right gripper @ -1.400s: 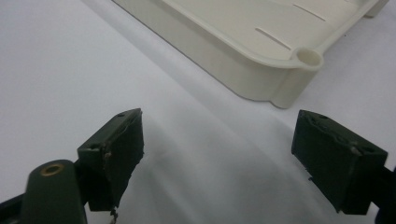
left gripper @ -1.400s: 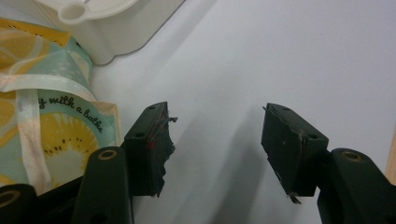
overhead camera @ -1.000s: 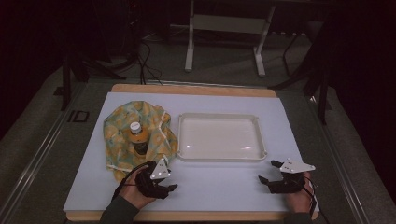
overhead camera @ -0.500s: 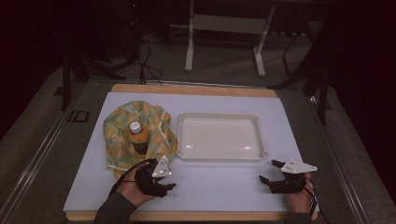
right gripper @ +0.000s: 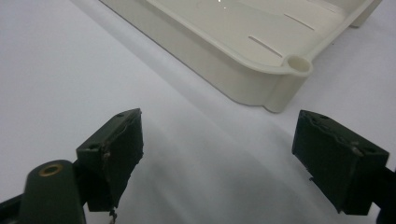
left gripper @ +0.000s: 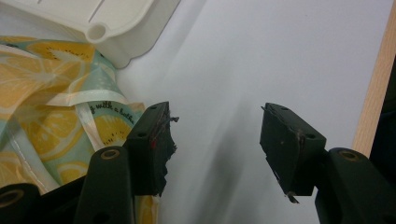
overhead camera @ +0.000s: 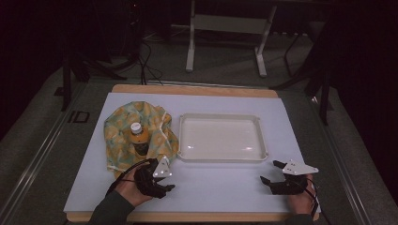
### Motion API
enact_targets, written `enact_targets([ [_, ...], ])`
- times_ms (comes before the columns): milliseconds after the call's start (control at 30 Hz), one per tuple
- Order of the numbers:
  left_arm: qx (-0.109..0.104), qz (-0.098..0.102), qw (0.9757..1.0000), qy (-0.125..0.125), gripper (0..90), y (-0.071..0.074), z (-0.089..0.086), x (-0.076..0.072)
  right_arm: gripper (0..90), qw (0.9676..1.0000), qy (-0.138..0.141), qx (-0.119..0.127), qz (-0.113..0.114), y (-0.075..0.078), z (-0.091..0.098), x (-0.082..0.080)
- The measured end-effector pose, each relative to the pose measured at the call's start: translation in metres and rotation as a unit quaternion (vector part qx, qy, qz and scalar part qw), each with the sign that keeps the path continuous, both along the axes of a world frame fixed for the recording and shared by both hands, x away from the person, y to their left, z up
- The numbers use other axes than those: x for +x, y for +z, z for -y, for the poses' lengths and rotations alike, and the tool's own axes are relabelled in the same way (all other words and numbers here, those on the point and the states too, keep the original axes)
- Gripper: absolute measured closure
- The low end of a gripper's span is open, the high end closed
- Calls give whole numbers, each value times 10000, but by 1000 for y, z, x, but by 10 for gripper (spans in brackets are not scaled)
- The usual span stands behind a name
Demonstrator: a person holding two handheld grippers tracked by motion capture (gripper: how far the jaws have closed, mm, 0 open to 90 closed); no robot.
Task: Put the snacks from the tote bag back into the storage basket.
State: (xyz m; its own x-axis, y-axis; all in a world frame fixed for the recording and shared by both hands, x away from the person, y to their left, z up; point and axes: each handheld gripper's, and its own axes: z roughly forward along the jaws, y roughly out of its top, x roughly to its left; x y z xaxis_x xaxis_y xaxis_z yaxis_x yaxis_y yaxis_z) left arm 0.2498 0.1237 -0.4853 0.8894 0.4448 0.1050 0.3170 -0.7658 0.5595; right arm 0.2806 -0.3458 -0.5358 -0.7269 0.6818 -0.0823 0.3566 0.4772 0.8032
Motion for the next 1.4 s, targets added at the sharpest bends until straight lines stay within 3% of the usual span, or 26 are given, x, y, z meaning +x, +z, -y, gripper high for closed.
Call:
enact_targets([
  [633,479,-31,9985,-257,445,21,1,7,160,10000,10,15,18,0,0,0],
  [1400,740,94,9963,-416,456,45,6,27,160,10000,12,46,33,1,1,-1],
])
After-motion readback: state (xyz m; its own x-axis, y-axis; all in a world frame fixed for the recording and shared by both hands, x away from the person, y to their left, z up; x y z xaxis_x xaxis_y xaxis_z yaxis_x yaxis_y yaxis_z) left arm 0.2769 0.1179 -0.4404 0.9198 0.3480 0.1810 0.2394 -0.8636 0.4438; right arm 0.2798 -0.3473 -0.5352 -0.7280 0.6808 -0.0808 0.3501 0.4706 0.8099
